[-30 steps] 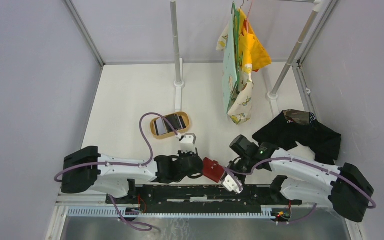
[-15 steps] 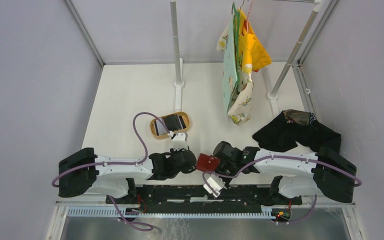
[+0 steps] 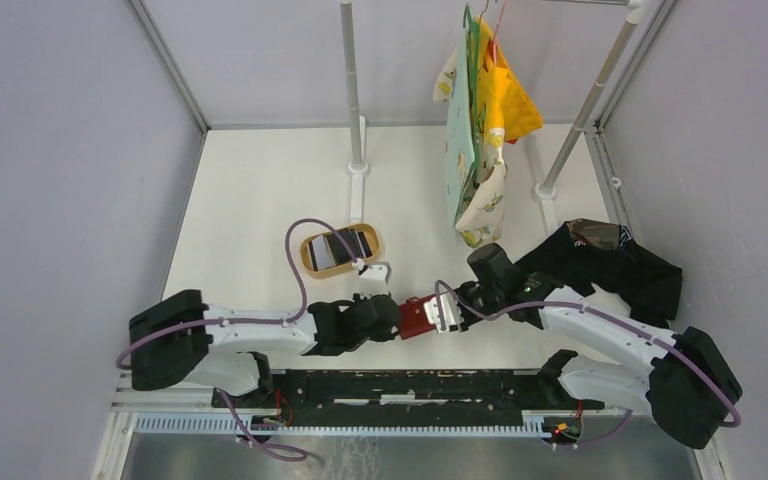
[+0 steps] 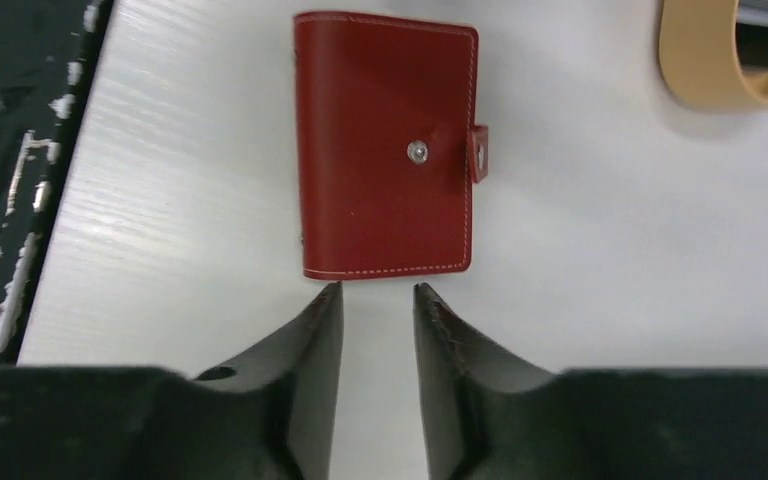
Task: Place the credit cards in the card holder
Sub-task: Close the card holder at the center of the board.
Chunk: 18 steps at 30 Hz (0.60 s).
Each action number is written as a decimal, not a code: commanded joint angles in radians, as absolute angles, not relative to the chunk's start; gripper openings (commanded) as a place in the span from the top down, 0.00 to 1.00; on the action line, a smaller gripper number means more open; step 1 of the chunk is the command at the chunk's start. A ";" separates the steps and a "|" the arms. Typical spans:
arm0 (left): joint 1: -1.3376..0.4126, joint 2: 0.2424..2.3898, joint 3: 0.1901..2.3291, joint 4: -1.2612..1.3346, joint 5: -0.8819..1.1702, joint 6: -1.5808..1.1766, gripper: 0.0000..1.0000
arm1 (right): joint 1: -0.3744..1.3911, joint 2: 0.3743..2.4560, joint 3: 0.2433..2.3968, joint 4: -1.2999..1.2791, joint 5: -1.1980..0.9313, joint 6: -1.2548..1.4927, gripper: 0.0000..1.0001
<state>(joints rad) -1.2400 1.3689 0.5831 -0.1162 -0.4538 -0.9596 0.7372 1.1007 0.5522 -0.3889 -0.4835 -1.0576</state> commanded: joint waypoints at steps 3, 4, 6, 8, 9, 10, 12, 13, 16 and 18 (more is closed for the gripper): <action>-1.237 1.062 0.538 -0.139 -0.501 -0.661 0.82 | 0.722 1.128 0.709 -0.524 -0.742 -1.161 0.47; -1.238 1.031 0.534 -0.129 -0.493 -0.607 0.77 | 0.721 1.161 0.744 -0.544 -0.757 -1.155 0.47; -1.235 0.981 0.541 -0.111 -0.504 -0.527 0.58 | 0.720 1.247 0.812 -0.595 -0.796 -1.118 0.55; -1.216 0.975 0.547 -0.062 -0.473 -0.440 0.31 | 0.716 1.305 0.836 -0.632 -0.840 -1.084 0.63; -1.181 0.983 0.552 -0.039 -0.422 -0.391 0.23 | 0.710 1.318 0.843 -0.672 -0.862 -1.111 0.65; -1.141 0.997 0.559 -0.019 -0.354 -0.356 0.17 | 0.692 1.317 0.841 -0.695 -0.882 -1.121 0.66; -1.041 1.039 0.578 -0.005 -0.153 -0.300 0.07 | 0.650 1.298 0.813 -0.706 -0.904 -1.141 0.65; -0.996 1.067 0.590 0.020 -0.076 -0.283 0.06 | 0.638 1.289 0.803 -0.717 -0.895 -1.159 0.65; -0.912 1.156 0.632 0.013 0.063 -0.237 0.06 | 0.601 1.284 0.799 -0.765 -0.889 -1.211 0.64; -0.904 1.219 0.672 -0.017 0.099 -0.208 0.12 | 0.575 1.304 0.818 -0.819 -0.906 -1.253 0.65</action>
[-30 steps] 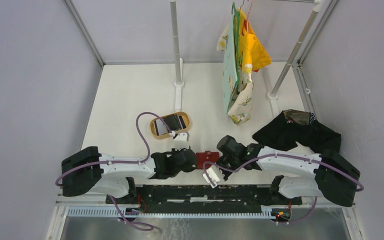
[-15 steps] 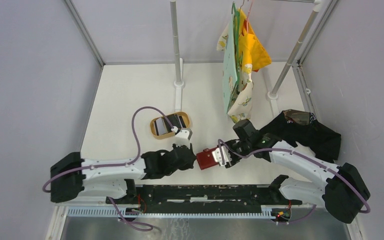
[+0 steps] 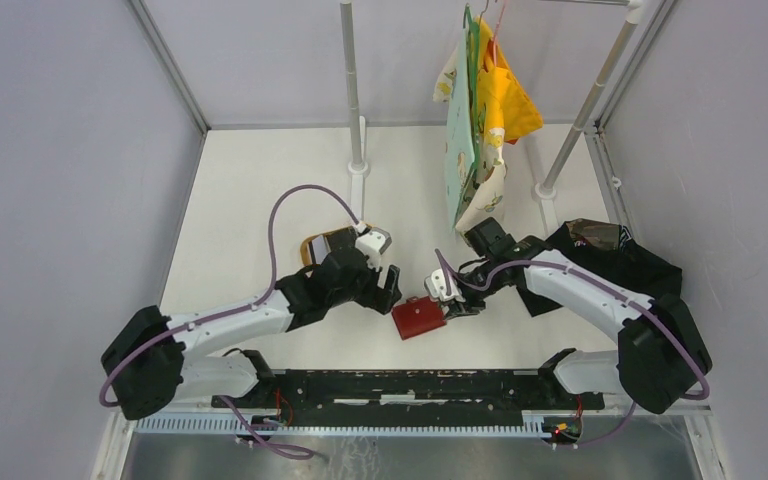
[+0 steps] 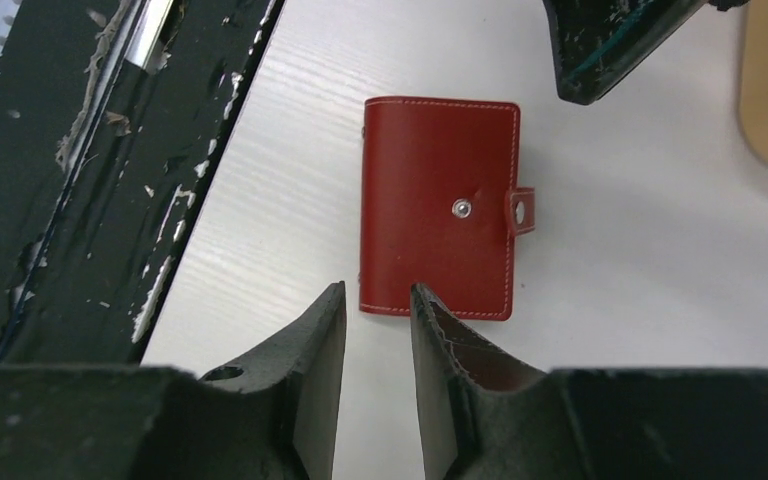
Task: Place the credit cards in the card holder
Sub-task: Close the card holder at the center of the board.
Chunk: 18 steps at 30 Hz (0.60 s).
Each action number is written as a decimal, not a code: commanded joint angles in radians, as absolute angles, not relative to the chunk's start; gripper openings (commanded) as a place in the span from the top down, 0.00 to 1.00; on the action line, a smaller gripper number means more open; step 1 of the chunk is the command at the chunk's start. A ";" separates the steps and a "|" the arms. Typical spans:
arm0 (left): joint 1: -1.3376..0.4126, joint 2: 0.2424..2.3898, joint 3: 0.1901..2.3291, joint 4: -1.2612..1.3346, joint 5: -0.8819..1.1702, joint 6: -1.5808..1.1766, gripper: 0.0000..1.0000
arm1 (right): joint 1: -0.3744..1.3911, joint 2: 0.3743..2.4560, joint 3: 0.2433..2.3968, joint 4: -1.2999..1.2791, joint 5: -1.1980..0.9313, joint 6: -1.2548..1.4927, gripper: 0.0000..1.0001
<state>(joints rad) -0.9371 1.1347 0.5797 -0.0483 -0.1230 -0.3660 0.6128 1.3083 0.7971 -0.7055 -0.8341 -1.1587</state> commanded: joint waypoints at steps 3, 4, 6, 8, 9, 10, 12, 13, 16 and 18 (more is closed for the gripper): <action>-0.904 1.319 0.745 -0.053 0.160 -0.167 0.25 | 0.547 1.338 0.854 -0.903 -0.917 -1.316 0.69; -0.904 1.348 0.767 -0.055 0.186 -0.155 0.28 | 0.542 1.347 0.860 -0.914 -0.920 -1.321 0.70; -0.903 1.411 0.795 -0.045 0.238 -0.133 0.34 | 0.531 1.350 0.861 -0.917 -0.922 -1.323 0.71; -0.903 1.452 0.819 -0.050 0.259 -0.116 0.38 | 0.523 1.346 0.859 -0.914 -0.922 -1.317 0.71; -0.903 1.469 0.831 -0.058 0.255 -0.108 0.40 | 0.519 1.346 0.859 -0.914 -0.922 -1.316 0.71; -0.904 1.487 0.844 -0.072 0.251 -0.102 0.43 | 0.516 1.344 0.859 -0.913 -0.922 -1.314 0.71; -0.904 1.516 0.872 -0.101 0.239 -0.094 0.49 | 0.511 1.346 0.858 -0.907 -0.921 -1.310 0.71; -0.905 1.529 0.888 -0.114 0.236 -0.091 0.52 | 0.511 1.347 0.859 -0.909 -0.922 -1.309 0.71; -0.908 1.559 0.920 -0.141 0.221 -0.087 0.59 | 0.511 1.357 0.863 -0.915 -0.922 -1.312 0.71; -0.911 1.574 0.935 -0.152 0.215 -0.084 0.63 | 0.510 1.361 0.865 -0.918 -0.922 -1.313 0.72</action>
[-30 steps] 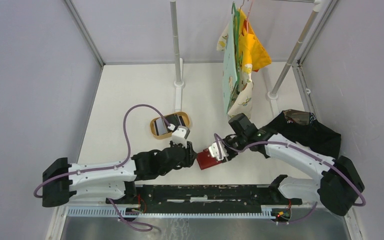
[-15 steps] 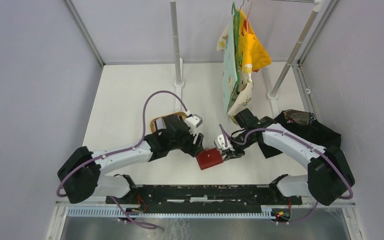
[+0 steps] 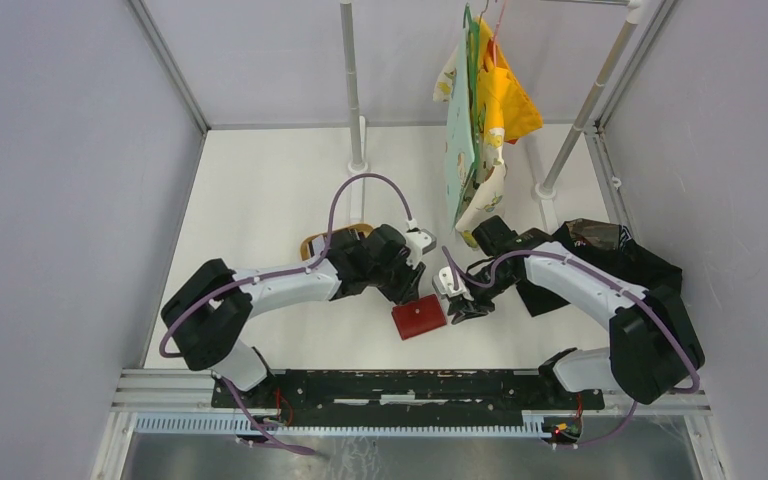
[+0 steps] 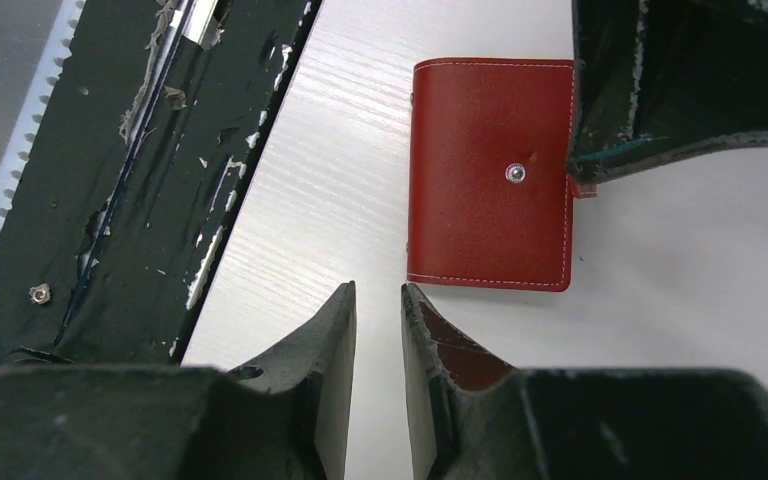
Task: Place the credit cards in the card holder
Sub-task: Close the card holder at the center of the board.
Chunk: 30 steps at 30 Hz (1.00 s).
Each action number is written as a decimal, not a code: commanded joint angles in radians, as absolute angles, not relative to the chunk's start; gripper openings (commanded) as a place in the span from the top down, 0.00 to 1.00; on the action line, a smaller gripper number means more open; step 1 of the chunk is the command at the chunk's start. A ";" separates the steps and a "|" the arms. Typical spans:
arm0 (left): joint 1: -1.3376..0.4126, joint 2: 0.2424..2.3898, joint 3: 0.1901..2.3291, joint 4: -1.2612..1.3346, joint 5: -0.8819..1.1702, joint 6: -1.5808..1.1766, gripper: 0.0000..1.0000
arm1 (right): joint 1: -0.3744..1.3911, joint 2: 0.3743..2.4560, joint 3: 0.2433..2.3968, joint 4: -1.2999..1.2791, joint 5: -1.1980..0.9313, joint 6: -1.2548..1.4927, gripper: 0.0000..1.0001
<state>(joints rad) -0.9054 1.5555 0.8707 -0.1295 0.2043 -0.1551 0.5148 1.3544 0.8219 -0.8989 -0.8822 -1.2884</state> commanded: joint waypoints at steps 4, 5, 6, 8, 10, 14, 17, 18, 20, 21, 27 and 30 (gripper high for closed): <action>-0.917 1.596 0.956 -0.166 0.217 -0.080 0.67 | 0.510 1.363 0.867 -0.920 -0.925 -1.314 0.72; -0.918 1.600 0.960 -0.174 0.220 -0.077 0.67 | 0.509 1.364 0.867 -0.922 -0.925 -1.314 0.72; -0.919 1.603 0.963 -0.179 0.222 -0.075 0.67 | 0.509 1.366 0.867 -0.921 -0.925 -1.314 0.72; -0.922 1.605 0.965 -0.186 0.228 -0.072 0.67 | 0.509 1.368 0.868 -0.924 -0.926 -1.315 0.72; -0.924 1.606 0.966 -0.195 0.228 -0.069 0.66 | 0.509 1.370 0.868 -0.925 -0.927 -1.315 0.72; -0.928 1.619 0.979 -0.215 0.210 -0.067 0.66 | 0.509 1.371 0.869 -0.927 -0.927 -1.315 0.72; -0.932 1.627 0.984 -0.217 0.208 -0.067 0.67 | 0.509 1.374 0.870 -0.927 -0.927 -1.317 0.73; -0.932 1.629 0.985 -0.218 0.209 -0.068 0.69 | 0.509 1.374 0.870 -0.929 -0.928 -1.317 0.73; -0.933 1.633 0.987 -0.216 0.209 -0.069 0.75 | 0.508 1.377 0.870 -0.932 -0.930 -1.320 0.72; -0.932 1.635 0.989 -0.215 0.209 -0.069 0.79 | 0.509 1.380 0.871 -0.934 -0.930 -1.321 0.73; -0.933 1.632 0.993 -0.219 0.202 -0.070 0.98 | 0.509 1.391 0.871 -0.941 -0.927 -1.329 0.74; -0.933 1.616 0.984 -0.221 0.196 -0.069 0.98 | 0.509 1.375 0.842 -0.872 -0.909 -1.279 0.74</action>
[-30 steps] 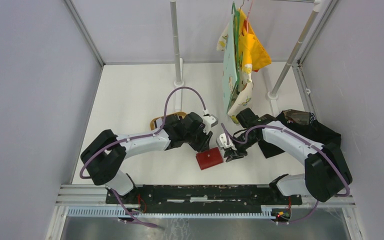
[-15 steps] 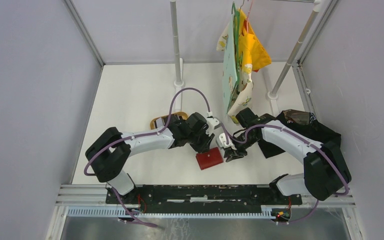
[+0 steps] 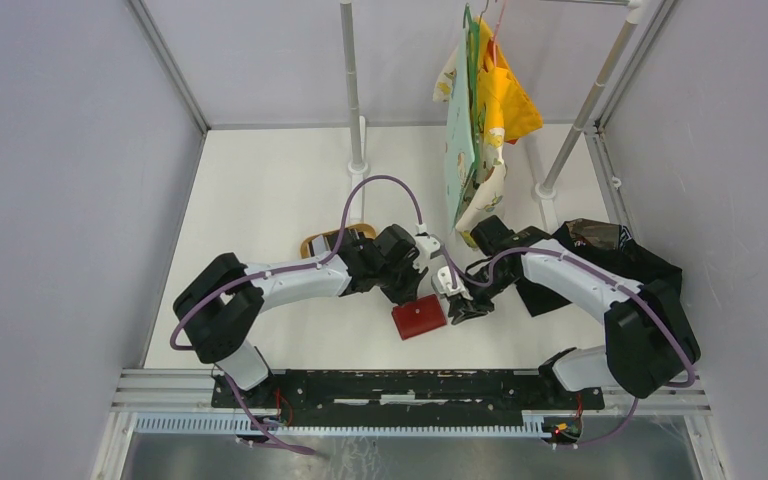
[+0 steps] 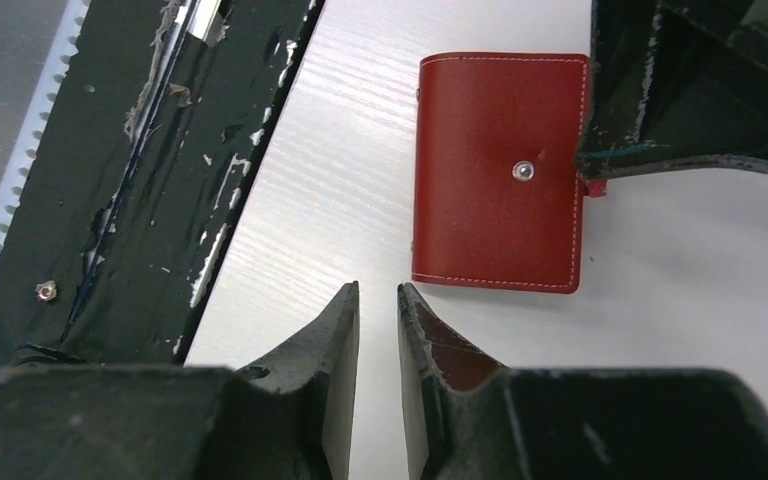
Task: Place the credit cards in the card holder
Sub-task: Close the card holder at the center of the board.
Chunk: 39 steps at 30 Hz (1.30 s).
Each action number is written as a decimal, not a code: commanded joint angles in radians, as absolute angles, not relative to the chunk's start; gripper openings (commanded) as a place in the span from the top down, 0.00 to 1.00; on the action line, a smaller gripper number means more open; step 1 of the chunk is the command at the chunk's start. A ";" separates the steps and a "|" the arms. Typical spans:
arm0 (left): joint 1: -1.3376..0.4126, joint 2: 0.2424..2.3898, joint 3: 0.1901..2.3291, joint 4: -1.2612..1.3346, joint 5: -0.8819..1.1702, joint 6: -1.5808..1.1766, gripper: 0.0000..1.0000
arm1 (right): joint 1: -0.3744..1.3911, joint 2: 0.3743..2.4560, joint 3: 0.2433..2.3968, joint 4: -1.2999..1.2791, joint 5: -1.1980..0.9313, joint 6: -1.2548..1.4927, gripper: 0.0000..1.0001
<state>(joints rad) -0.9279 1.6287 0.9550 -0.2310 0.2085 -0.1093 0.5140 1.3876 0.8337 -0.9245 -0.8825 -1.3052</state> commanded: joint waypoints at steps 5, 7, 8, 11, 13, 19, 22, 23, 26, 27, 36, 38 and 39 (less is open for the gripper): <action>-0.931 1.599 0.965 -0.219 0.194 -0.062 0.98 | 0.532 1.280 0.698 -0.623 -0.882 -1.190 0.73; -0.932 1.597 0.956 -0.221 0.197 -0.063 0.98 | 0.567 1.256 0.645 -0.535 -0.860 -1.185 0.72; -0.932 1.596 0.951 -0.221 0.196 -0.064 0.98 | 0.587 1.253 0.630 -0.510 -0.846 -1.185 0.73; -0.931 1.585 0.926 -0.210 0.201 -0.071 0.98 | 0.670 1.241 0.606 -0.420 -0.787 -1.140 0.76; -0.932 1.571 0.911 -0.202 0.206 -0.074 0.98 | 0.724 1.234 0.592 -0.355 -0.724 -1.101 0.77; -0.932 1.533 0.876 -0.187 0.210 -0.077 0.98 | 0.808 1.251 0.574 -0.238 -0.592 -1.012 0.78; -0.933 1.526 0.862 -0.169 0.222 -0.083 0.98 | 0.840 1.254 0.559 -0.208 -0.547 -1.011 0.77; -0.933 1.527 0.859 -0.163 0.226 -0.087 0.98 | 0.851 1.256 0.555 -0.200 -0.530 -1.012 0.75; -0.932 1.531 0.853 -0.143 0.246 -0.097 0.98 | 0.870 1.270 0.551 -0.192 -0.494 -1.021 0.71; -0.931 1.534 0.852 -0.135 0.255 -0.103 0.98 | 0.874 1.274 0.552 -0.194 -0.488 -1.022 0.71; -0.935 1.548 0.838 -0.091 0.311 -0.131 0.98 | 0.888 1.315 0.563 -0.211 -0.460 -1.025 0.71; -0.938 1.559 0.841 -0.090 0.315 -0.132 0.98 | 0.891 1.324 0.566 -0.215 -0.453 -1.022 0.71; -0.940 1.563 0.843 -0.092 0.319 -0.133 0.98 | 0.892 1.328 0.567 -0.215 -0.450 -1.020 0.71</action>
